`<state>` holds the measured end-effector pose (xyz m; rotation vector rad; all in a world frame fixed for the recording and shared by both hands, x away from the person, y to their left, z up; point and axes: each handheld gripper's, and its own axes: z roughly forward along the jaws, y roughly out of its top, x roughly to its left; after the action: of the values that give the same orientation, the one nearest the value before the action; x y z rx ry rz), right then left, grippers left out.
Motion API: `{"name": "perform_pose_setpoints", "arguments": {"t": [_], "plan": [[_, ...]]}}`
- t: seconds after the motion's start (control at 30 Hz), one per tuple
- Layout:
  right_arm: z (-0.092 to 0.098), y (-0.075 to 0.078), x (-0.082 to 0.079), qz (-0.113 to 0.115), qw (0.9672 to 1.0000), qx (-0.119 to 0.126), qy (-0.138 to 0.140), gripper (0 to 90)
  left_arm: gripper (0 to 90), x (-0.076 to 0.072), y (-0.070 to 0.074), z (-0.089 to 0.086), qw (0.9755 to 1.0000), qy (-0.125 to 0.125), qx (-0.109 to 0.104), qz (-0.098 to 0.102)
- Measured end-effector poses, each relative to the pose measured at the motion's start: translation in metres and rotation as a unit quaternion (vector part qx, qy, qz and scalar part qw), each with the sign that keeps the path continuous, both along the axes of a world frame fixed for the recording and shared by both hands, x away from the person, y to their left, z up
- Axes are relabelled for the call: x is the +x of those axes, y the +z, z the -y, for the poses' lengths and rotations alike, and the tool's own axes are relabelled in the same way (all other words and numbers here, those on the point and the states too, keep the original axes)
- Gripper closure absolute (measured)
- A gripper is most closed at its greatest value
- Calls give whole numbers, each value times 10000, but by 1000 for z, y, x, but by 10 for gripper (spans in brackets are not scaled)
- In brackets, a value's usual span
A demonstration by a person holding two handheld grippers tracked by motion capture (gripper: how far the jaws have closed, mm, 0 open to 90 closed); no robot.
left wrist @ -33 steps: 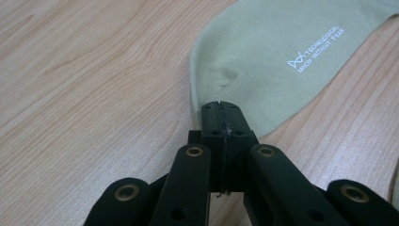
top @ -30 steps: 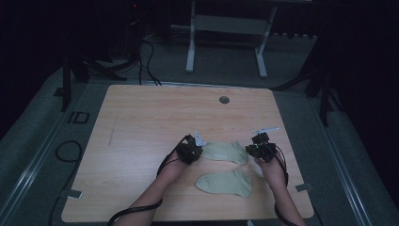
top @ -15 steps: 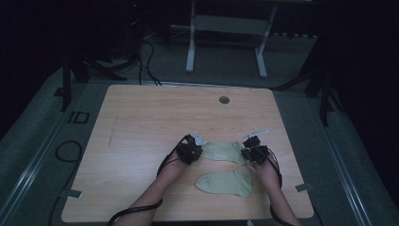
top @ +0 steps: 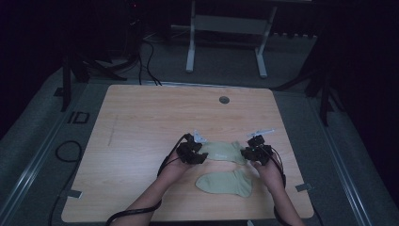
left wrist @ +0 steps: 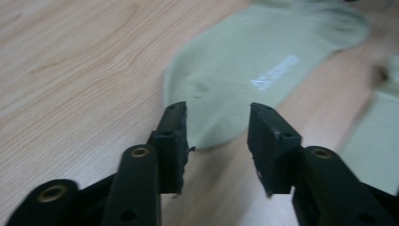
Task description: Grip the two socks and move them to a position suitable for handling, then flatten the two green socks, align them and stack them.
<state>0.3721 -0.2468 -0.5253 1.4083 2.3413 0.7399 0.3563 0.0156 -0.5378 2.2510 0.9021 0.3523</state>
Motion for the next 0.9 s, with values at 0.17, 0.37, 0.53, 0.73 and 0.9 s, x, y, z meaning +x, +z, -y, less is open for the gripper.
{"name": "perform_pose_setpoints", "arguments": {"t": [0.17, 0.37, 0.53, 0.73, 0.9], "plan": [[-1, 9, -17, 65, 9996, 148, 249, 634, 515, -23, 9, -5, 9997, -226, 93, -7], [1, 6, -58, 76, 9974, 202, 681, 569, 505, -49, 3, -10, 9988, -402, 90, -252], [5, -6, -77, -10, 9966, 49, 820, 564, 506, -65, -3, -14, 9986, -349, 18, -406], [10, -22, -86, -132, 9970, -67, 754, 641, 548, -74, -14, -8, 9975, -472, 201, -485], [9, -23, -89, -1, 9972, -146, 738, 745, 596, -75, -17, -3, 9972, -497, 362, -428]]}}
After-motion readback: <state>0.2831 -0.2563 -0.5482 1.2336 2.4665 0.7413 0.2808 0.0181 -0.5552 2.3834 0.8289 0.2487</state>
